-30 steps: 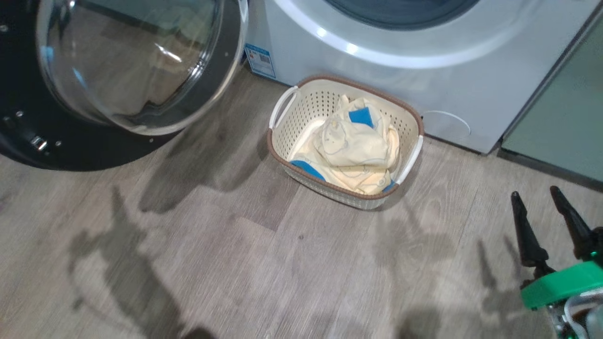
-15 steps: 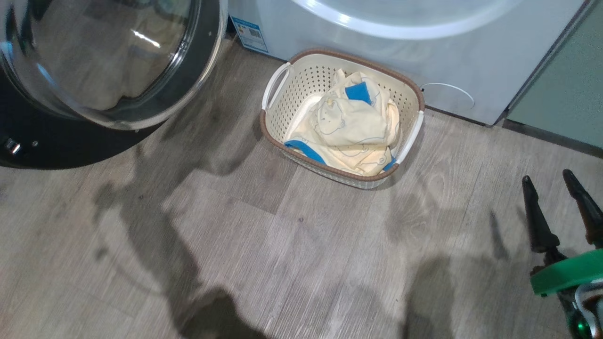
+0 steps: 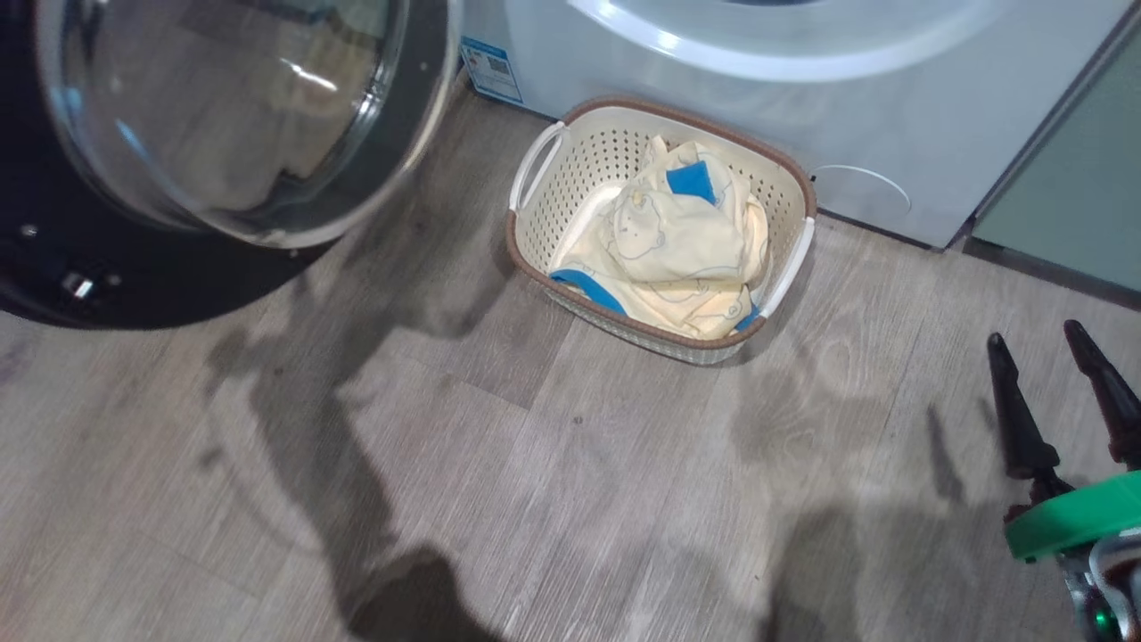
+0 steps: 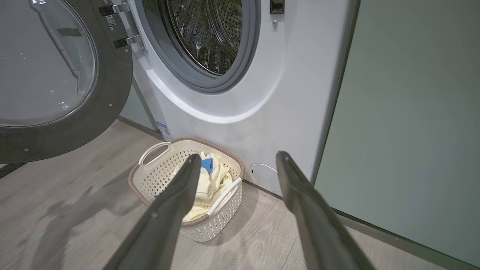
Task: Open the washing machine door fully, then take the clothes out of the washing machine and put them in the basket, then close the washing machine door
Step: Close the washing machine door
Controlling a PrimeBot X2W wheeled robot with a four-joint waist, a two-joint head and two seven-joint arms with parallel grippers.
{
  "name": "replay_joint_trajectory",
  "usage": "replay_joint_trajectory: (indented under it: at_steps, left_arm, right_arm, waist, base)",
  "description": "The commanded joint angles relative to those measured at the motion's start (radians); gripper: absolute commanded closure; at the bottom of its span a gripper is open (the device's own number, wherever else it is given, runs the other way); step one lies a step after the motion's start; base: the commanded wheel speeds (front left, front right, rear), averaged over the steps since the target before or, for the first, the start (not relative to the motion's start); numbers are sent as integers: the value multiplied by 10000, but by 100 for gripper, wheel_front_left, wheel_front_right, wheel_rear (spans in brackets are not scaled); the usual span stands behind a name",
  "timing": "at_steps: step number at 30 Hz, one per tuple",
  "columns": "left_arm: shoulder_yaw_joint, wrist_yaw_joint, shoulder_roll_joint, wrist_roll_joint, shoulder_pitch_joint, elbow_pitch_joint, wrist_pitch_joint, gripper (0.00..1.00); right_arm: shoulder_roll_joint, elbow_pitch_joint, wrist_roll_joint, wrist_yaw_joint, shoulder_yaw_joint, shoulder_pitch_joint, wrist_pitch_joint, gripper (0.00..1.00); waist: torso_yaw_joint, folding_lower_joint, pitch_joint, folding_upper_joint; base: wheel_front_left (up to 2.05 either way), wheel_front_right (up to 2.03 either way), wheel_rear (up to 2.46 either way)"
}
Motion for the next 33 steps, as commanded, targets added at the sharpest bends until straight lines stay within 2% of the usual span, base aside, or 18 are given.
replay_joint_trajectory:
  at_steps: [1,10,20,33]
  left_arm:
    - [-5,-139,467,102,-285,-123,266,100]
    - [-720,-728,43,375,-444,312,1056,100]
    - [-1460,-1573,-794,616,-745,1034,1732,100]
    - [-2065,-1867,-1877,520,-833,961,2755,100]
  right_arm:
    - [-197,-247,5,44,161,-155,-96,0]
    - [-50,-157,24,44,98,54,-96,0]
    - [134,-91,63,44,15,323,-96,0]
    - [439,-3,88,44,15,555,-96,0]
  waist:
    - [43,0,-93,0]
    - [234,0,-567,0]
    - [526,0,-1187,0]
    - [627,0,-1807,0]
  base:
    - [0,0,0]
    - [0,0,0]
    - [0,0,0]
    - [0,0,0]
